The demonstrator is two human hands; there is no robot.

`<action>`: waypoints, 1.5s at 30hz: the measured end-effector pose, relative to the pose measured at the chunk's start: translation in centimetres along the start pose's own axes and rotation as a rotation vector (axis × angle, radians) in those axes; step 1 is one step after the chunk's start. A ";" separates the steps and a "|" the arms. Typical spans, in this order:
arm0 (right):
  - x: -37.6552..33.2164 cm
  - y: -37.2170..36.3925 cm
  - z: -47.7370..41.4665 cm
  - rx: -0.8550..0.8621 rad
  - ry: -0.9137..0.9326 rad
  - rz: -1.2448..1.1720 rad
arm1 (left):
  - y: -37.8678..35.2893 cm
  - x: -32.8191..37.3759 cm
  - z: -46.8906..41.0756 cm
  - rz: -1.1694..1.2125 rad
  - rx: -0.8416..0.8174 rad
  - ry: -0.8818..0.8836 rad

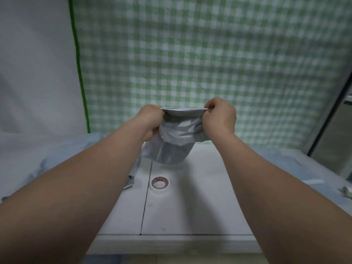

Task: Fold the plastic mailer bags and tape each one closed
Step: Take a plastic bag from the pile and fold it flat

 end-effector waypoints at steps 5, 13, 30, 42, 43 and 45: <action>4.3 2.0 -1.7 -0.003 -0.037 0.044 | -5.3 -1.1 -0.4 -0.042 -0.084 0.000; 10.4 3.1 0.7 -0.248 -0.138 0.257 | -8.3 -4.9 1.1 -0.519 -0.115 -0.133; 13.1 6.0 12.3 -0.420 0.109 0.579 | -4.7 -9.0 11.4 -1.286 -0.132 -0.549; 12.3 6.5 15.3 -0.634 0.244 0.833 | -3.8 -11.2 14.4 -1.455 -0.441 -0.639; 12.3 6.6 15.2 -0.671 0.225 0.862 | -3.8 -11.2 14.5 -1.453 -0.495 -0.617; 12.2 6.7 14.8 -0.766 0.185 0.903 | -3.8 -11.1 14.4 -1.467 -0.628 -0.531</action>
Point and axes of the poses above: each hand's wrist, its own z-axis away from the middle knuckle, its own y-axis out of the back of the hand, x = y × z, the point moved 6 cm from there along -z, towards the middle knuckle, and after that the axes turned 8 degrees about x, right-handed, at the moved point
